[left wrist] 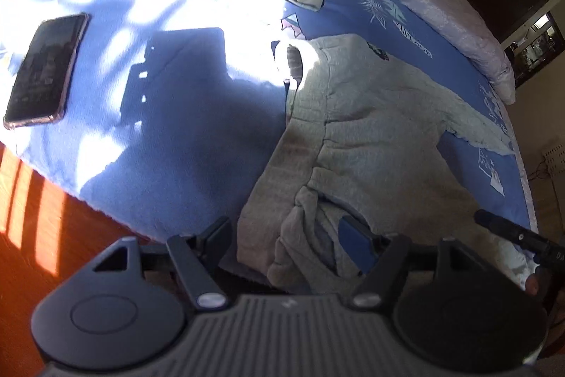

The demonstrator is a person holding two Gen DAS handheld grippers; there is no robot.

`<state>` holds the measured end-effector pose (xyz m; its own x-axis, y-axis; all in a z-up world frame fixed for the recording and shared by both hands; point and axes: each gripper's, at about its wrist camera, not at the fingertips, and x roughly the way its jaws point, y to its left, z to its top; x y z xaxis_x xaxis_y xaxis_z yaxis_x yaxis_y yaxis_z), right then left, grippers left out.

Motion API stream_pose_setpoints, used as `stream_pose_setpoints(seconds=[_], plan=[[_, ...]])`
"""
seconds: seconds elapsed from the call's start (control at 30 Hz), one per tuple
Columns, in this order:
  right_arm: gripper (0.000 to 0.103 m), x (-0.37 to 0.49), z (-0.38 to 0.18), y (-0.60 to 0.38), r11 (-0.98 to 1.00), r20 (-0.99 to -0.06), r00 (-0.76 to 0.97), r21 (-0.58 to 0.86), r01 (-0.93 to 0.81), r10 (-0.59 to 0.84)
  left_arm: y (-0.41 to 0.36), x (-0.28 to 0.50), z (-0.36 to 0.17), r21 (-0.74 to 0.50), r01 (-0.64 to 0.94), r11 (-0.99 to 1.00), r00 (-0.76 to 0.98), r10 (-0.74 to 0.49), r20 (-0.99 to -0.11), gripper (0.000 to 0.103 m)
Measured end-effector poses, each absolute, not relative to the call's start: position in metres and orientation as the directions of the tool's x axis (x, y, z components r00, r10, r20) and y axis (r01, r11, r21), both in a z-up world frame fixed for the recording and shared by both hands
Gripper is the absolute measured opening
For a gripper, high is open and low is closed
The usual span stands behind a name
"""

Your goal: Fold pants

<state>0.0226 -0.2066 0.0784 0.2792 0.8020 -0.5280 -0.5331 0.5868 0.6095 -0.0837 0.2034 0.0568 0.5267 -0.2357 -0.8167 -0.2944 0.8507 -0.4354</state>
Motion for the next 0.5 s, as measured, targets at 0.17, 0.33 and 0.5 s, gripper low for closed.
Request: stream_pose_setpoints(seconds=[0.17, 0.33, 0.5], plan=[[0.053, -0.009, 0.083, -0.356, 0.84, -0.556, 0.68, 0.515, -0.169, 0.478, 0.202, -0.097, 0.038, -0.544, -0.331, 0.771, 0.527, -0.327, -0.785, 0.091], [0.053, -0.079, 0.069, -0.5, 0.824, -0.589, 0.802, 0.403, 0.398, -0.1, 0.21, -0.099, 0.02, -0.626, -0.415, 0.66, 0.527, -0.387, -0.757, 0.091], [0.051, -0.121, 0.039, -0.574, 0.586, -0.588, 0.759, 0.523, 0.619, -0.278, 0.207, -0.09, 0.011, -0.633, -0.461, 0.622, 0.555, -0.354, -0.752, 0.067]])
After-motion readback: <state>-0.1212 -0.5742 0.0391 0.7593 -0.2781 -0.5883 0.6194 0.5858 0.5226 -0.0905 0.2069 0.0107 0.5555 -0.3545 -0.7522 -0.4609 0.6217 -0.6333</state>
